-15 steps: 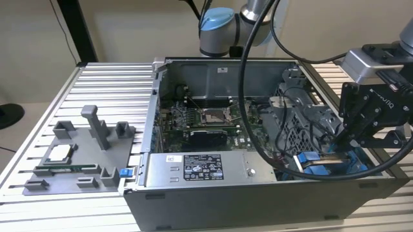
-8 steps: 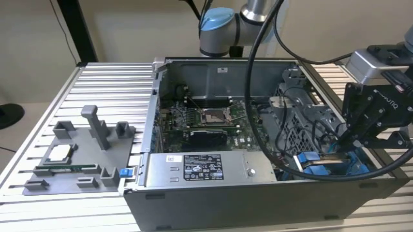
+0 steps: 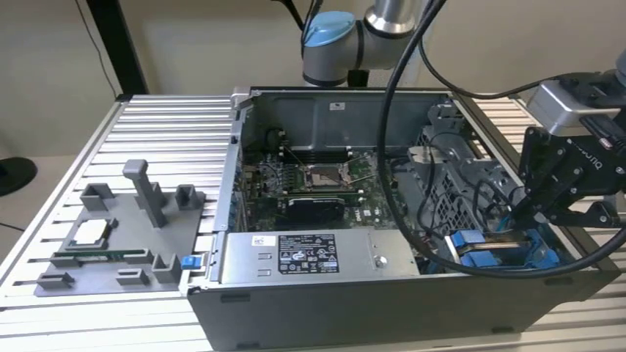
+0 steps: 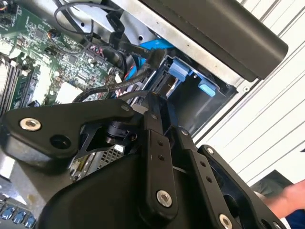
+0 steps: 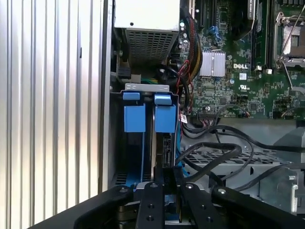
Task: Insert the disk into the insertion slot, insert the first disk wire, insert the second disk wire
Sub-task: 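Insert the first disk wire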
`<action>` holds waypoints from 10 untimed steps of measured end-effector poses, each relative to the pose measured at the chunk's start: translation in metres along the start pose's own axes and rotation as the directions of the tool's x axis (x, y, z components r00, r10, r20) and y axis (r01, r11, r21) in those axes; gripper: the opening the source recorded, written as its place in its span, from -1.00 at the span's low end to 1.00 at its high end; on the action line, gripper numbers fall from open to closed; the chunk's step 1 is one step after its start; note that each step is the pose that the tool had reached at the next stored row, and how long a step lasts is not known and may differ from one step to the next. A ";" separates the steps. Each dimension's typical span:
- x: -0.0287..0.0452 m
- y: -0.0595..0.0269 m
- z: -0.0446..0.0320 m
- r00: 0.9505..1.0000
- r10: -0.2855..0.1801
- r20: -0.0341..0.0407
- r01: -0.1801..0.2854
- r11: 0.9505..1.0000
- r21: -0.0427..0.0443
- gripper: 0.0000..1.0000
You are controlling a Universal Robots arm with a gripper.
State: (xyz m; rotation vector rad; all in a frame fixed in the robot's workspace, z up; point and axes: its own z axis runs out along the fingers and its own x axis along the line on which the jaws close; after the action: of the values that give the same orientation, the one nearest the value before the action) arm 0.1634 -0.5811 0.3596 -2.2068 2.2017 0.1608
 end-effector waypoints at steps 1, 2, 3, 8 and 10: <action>0.0001 -0.0011 0.0010 1.000 0.000 0.004 0.000 1.000 0.000 -1.00; 0.0002 -0.0025 0.0025 1.000 0.000 0.006 0.000 1.000 0.000 -1.00; 0.0003 -0.0040 0.0037 1.000 0.000 0.006 0.000 1.000 -0.001 -1.00; 0.0007 -0.0069 0.0077 1.000 0.000 0.017 0.000 1.000 -0.005 -1.00; 0.0008 -0.0072 0.0092 1.000 0.000 0.018 0.000 1.000 -0.011 -1.00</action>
State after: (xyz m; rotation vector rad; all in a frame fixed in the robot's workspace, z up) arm 0.1701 -0.5811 0.3500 -2.2020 2.1970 0.1928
